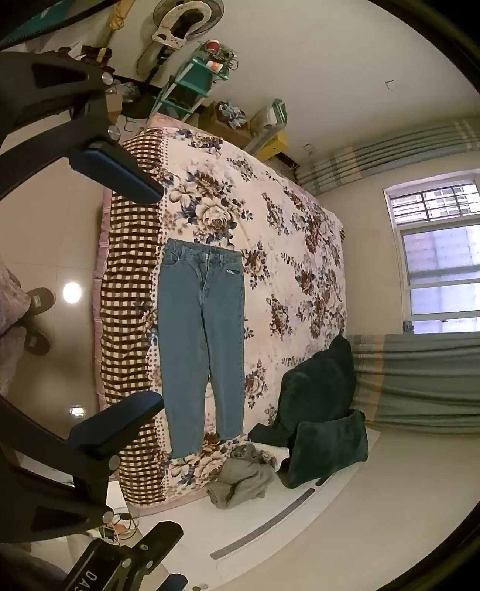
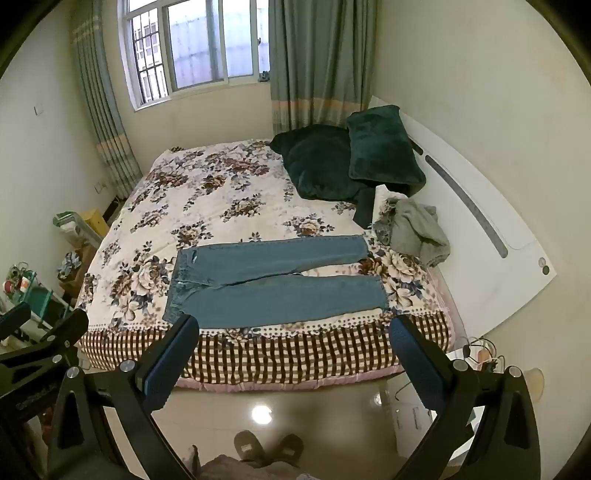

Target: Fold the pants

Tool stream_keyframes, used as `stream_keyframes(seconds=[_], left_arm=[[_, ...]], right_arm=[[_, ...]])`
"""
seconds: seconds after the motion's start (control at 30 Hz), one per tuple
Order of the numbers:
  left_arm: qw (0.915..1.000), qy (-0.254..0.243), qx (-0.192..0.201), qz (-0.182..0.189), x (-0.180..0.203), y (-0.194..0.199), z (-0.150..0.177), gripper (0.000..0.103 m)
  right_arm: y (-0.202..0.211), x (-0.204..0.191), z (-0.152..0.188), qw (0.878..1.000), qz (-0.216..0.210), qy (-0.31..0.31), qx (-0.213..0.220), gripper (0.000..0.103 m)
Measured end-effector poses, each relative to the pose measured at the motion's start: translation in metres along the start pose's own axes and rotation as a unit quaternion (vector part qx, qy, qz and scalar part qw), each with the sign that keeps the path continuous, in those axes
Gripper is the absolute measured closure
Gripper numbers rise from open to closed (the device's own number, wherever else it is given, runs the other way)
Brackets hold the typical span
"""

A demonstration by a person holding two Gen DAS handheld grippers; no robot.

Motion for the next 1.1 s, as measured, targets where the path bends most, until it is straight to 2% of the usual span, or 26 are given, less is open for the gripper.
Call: stream_keyframes(seconds=[0.03,0.1,0.13,0.3,1.1], left_arm=[[0.9996,-0.019,-0.007,-0.022,-0.001,-0.001,0.001,0.0],[0.9995,-0.019,-0.007,-0.023,0.001,-0.002,0.001,0.0],[0.9998,-0.012,-0.003,-0.013,0.0,-0.001,0.001,0.0],[0.9999,-0.011,-0.002,-0.012,0.0,-0.001,0.001,0.0],[0.9999,-0.009,0.001,-0.007,0.007,0.0,-0.009,0.0]], right_arm=[[0.0,0.0,0.0,1.0,-0.001,0.001,0.0,0.0],[0.002,-0.001,0.001,1.0,-0.002,0.003,0.001,0.0],[0.003,-0.001,0.002,1.0,-0.003,0.004,0.001,0.0],[0.0,-0.001,0.002,1.0,0.005,0.008,-0.012,0.0],[-0.005,-0.008,0.008,1.0,0.005,0.01,-0.016,0.0]])
Point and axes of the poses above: each gripper's, at about its wrist camera, not at the fingertips, and y roughly against the way its jaws point, x to its right, z to its underside, the point moved 9 cm from there along -y, roughly the way its jaws point, and after that the axes turned 15 degrees about y, right-handed, at the moved point
